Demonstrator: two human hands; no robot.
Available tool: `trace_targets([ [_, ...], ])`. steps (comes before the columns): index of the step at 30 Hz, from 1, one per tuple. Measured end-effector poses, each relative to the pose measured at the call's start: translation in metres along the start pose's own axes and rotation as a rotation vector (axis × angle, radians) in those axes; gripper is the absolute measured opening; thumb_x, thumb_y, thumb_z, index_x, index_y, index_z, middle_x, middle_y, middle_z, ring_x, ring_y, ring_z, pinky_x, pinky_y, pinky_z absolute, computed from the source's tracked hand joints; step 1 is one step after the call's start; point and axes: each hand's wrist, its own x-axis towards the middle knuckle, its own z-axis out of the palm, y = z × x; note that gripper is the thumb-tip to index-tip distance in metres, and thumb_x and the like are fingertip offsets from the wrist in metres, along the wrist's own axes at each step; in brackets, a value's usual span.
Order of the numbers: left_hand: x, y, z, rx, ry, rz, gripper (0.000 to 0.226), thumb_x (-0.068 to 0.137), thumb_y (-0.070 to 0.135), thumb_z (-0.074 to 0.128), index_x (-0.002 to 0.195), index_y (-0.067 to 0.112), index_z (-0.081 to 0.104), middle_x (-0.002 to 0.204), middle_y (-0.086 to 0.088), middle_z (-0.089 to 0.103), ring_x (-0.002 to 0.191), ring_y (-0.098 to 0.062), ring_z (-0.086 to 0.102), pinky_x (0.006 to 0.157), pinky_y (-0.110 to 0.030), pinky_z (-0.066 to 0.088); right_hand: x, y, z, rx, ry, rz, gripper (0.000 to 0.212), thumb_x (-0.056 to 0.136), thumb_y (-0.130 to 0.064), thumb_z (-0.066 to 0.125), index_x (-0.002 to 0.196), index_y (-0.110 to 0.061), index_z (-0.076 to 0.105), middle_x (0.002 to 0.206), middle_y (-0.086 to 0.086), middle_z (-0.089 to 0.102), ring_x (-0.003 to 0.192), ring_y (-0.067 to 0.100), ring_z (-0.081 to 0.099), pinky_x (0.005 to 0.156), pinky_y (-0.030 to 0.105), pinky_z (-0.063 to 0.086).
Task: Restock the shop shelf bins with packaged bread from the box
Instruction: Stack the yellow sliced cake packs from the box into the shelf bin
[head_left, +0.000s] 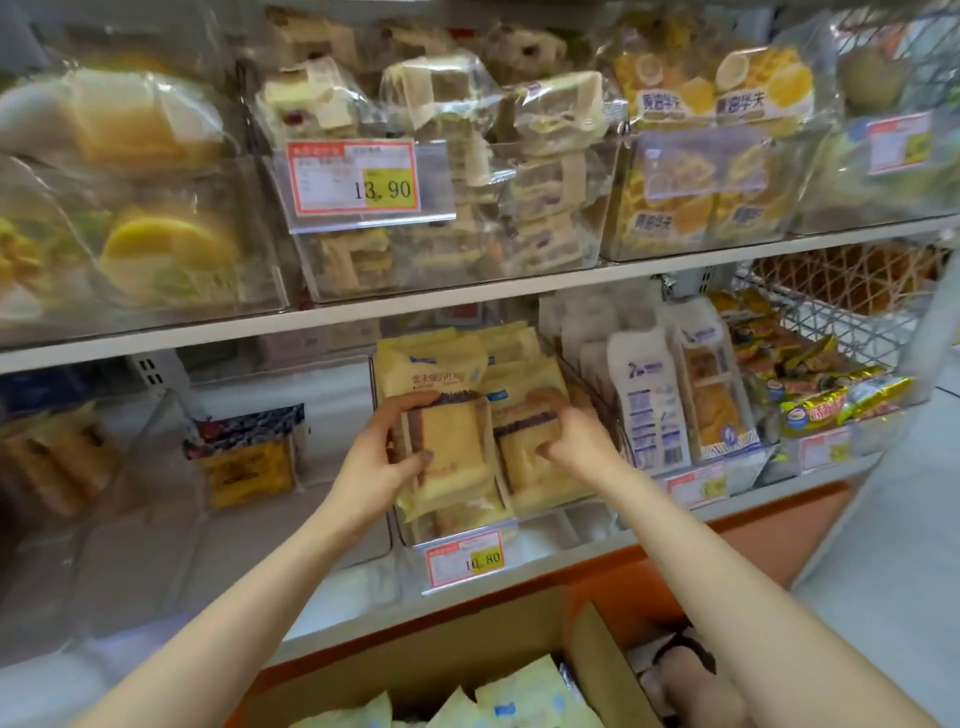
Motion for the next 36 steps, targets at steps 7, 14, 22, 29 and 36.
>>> trace_targets([
  [7,0.007,0.005,0.012,-0.049,-0.012,-0.009,0.052,0.082,-0.006,0.061,0.122,0.026,0.050,0.115,0.017,0.053,0.100,0.009,0.051,0.076,-0.004,0.044,-0.027,-0.002,-0.014,0.090,0.194,-0.063,0.041,0.085,-0.005,0.063,0.124,-0.015,0.058,0.134,0.011,0.044,0.127,0.027,0.043,0.101,0.028,0.035],
  [14,0.025,0.008,0.064,-0.219,-0.157,-0.114,0.055,0.078,-0.005,0.067,0.120,0.026,0.051,0.114,0.011,0.054,0.102,-0.006,0.054,0.083,-0.011,0.047,-0.054,0.013,-0.029,0.177,0.179,-0.109,0.036,0.083,-0.003,0.063,0.117,-0.016,0.063,0.109,-0.002,0.053,0.104,0.018,0.055,0.093,0.039,0.049],
  [22,0.033,-0.001,0.091,0.238,-0.559,-0.211,0.053,0.081,-0.004,0.062,0.128,0.018,0.051,0.129,0.002,0.048,0.117,-0.014,0.046,0.093,-0.022,0.038,-0.066,0.014,-0.027,-0.079,0.084,-0.175,0.030,0.088,-0.012,0.055,0.115,-0.022,0.064,0.108,0.002,0.059,0.102,0.022,0.057,0.082,0.032,0.045],
  [29,0.024,0.000,0.081,0.277,-0.338,-0.184,0.051,0.082,0.003,0.064,0.126,0.024,0.052,0.134,0.001,0.050,0.122,-0.018,0.047,0.100,-0.028,0.039,-0.064,0.011,-0.025,-0.174,-0.184,-0.126,0.023,0.095,-0.035,0.052,0.113,-0.028,0.064,0.105,-0.002,0.067,0.102,0.018,0.059,0.075,0.028,0.041],
  [36,0.022,-0.007,0.071,0.191,-0.424,-0.319,0.036,0.090,0.007,0.056,0.122,0.024,0.054,0.103,-0.006,0.057,0.080,-0.014,0.056,0.070,-0.023,0.051,-0.041,0.005,-0.022,-0.370,-0.458,-0.048,0.050,0.099,-0.048,0.032,0.091,-0.013,0.068,0.088,0.006,0.063,0.097,0.027,0.060,0.083,0.034,0.045],
])
